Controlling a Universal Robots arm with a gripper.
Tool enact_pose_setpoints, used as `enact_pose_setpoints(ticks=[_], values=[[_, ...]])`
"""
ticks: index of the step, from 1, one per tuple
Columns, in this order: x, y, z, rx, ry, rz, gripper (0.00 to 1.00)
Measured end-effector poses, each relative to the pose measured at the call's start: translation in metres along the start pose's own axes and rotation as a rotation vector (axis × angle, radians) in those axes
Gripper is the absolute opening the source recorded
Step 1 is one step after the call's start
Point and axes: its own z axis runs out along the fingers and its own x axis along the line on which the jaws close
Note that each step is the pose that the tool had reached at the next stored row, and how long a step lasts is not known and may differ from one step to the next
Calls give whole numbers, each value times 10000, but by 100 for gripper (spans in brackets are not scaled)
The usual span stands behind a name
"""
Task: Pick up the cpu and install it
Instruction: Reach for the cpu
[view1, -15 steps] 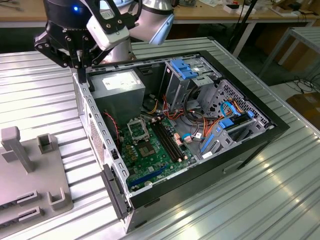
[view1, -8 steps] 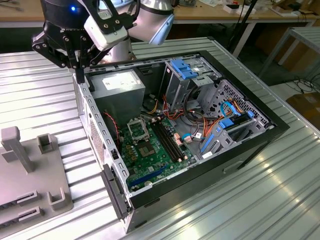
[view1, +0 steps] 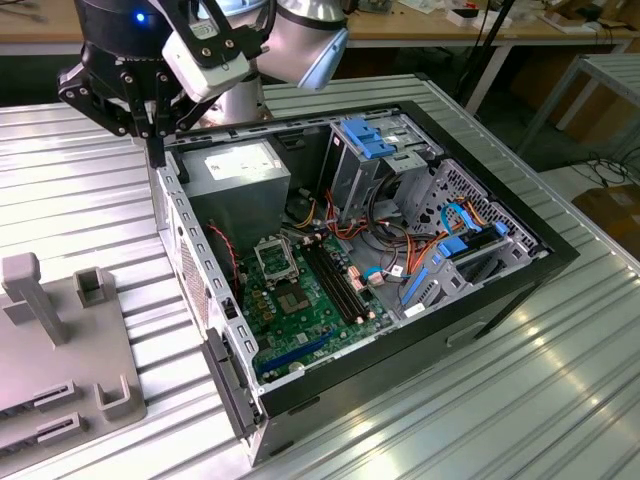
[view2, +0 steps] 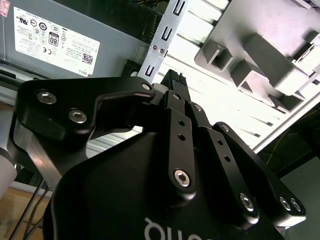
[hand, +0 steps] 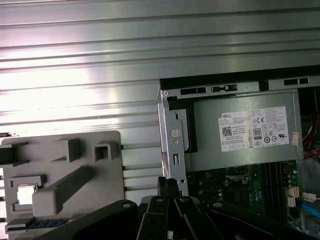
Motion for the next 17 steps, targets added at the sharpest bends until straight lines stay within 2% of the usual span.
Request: enact_pose_setpoints(ticks=[17], values=[[48, -4, -1, 0, 1, 0, 11]])
